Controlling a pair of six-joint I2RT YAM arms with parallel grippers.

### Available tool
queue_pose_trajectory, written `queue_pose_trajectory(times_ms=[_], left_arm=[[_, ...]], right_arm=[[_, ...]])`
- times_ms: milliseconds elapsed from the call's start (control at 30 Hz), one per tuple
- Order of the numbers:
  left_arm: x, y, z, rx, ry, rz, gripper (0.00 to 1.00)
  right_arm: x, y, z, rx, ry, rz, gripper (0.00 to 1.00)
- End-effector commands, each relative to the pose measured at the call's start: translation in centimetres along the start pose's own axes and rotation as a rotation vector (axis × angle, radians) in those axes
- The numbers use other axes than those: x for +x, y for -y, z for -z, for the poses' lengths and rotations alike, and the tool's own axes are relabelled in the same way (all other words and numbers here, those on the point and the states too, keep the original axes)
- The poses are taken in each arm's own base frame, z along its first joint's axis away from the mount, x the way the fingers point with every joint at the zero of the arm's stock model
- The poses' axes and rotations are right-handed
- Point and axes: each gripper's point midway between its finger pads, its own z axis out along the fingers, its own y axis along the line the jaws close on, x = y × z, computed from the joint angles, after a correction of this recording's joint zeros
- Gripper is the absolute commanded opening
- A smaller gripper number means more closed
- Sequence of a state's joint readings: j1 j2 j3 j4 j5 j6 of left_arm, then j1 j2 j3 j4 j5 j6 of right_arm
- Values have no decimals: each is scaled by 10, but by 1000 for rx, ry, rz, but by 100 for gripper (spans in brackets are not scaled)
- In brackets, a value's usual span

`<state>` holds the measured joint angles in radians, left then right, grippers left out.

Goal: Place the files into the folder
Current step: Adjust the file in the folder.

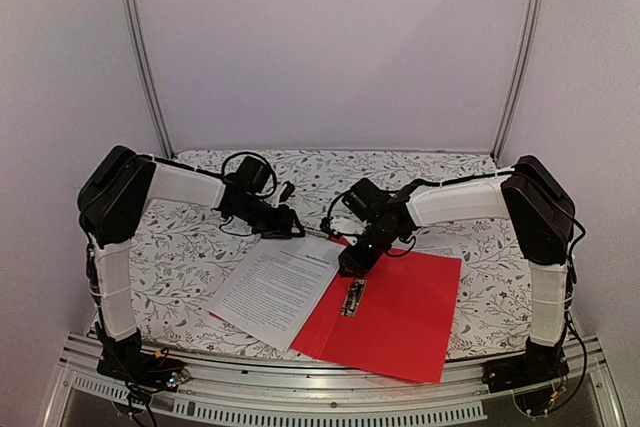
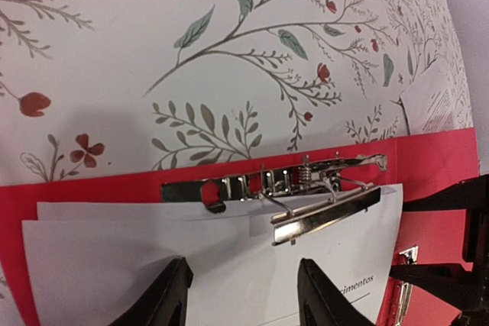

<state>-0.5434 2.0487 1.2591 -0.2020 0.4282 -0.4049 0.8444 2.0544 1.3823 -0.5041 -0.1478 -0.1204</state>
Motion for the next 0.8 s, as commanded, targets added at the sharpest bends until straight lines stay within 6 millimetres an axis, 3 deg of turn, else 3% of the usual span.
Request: queue_pose_trajectory(times_ms=[0, 400, 767], left_arm=[[4, 13, 6, 31, 5, 0, 49], [-1, 30, 53, 30, 74, -23, 51], [31, -1, 66, -84, 49, -15, 51]], right_arm=[[57, 5, -27, -11, -195, -38, 53], [50, 4, -24, -21, -178, -41, 54], [22, 1, 3, -121, -47, -217, 63]])
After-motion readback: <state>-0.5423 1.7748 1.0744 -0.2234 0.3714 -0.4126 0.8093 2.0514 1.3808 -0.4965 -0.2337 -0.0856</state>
